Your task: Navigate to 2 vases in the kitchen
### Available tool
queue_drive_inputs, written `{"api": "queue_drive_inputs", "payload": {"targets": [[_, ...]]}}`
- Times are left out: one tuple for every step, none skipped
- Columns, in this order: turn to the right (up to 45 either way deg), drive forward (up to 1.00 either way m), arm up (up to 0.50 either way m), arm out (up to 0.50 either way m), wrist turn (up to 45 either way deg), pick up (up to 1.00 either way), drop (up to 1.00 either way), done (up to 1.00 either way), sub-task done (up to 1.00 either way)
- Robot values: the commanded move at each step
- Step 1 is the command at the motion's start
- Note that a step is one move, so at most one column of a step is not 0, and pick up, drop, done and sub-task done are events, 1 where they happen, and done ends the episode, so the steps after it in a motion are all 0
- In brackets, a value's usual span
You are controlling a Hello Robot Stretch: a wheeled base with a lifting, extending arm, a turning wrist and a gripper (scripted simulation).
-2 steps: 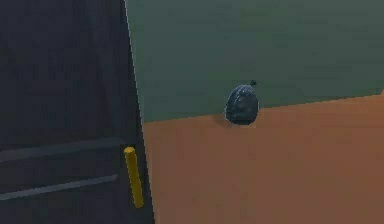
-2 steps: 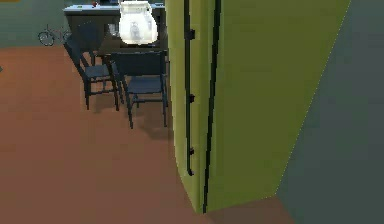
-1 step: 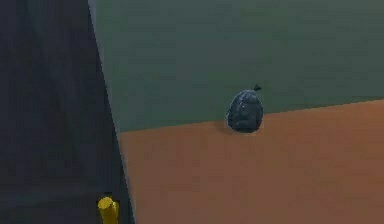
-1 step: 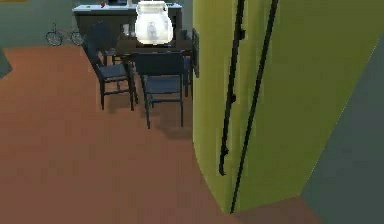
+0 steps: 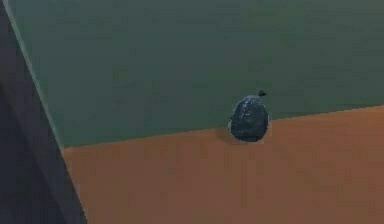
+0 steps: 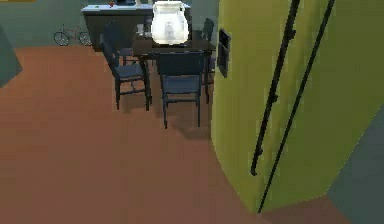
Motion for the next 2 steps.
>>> {"api": "queue_drive_inputs", "payload": {"targets": [[45.0,0.0,0.0,0.0,0.0,0.0,0.0,0.0,0.0],[45.0,0.0,0.0,0.0,0.0,0.0,0.0,0.0,0.0]]}}
